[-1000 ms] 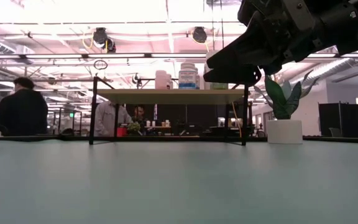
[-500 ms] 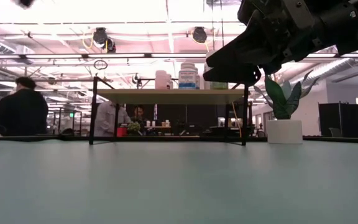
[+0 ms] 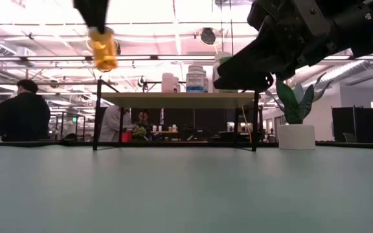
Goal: Pick and place medicine bottles onto shelf by color
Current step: Put the orange pill bottle on the shelf
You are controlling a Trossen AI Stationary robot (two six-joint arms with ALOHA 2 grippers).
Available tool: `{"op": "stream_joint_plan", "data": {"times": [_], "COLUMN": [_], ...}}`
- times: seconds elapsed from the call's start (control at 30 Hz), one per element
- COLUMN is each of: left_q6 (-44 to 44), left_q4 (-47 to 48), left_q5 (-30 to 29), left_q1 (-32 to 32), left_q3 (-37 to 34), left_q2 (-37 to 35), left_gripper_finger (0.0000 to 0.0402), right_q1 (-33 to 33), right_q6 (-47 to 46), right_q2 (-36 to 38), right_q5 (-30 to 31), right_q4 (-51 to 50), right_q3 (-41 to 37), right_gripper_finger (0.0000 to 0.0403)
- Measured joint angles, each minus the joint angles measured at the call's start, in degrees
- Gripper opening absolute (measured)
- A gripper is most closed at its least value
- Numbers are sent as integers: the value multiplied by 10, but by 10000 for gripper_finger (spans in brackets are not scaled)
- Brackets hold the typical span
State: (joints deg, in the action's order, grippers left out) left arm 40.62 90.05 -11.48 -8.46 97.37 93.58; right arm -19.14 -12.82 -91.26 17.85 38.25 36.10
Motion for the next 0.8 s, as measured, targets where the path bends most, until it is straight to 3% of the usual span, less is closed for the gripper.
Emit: {"op": "stream_joint_plan", "data": {"times": [0.2, 0.4, 0.6, 0.8], "left_q6": [-121, -239, -309, -333], "left_q4": [0, -25, -116, -170], "left_q5": [-45, -48, 15, 53], "left_q1": [151, 305, 431, 489], "left_q3": [75, 125, 120, 120], "left_q2": [0, 5, 27, 92], "left_gripper_finger": [209, 216, 217, 218], "right_q1": [0, 0, 0, 6], "right_q6": [-9, -15, -15, -17], "right_q2": [0, 0, 0, 0], "right_q5": [0, 0, 1, 2], "right_q4": [-20, -27, -30, -31], "right_q3": [0, 0, 0, 0], "right_gripper_finger": [247, 247, 247, 247]}}
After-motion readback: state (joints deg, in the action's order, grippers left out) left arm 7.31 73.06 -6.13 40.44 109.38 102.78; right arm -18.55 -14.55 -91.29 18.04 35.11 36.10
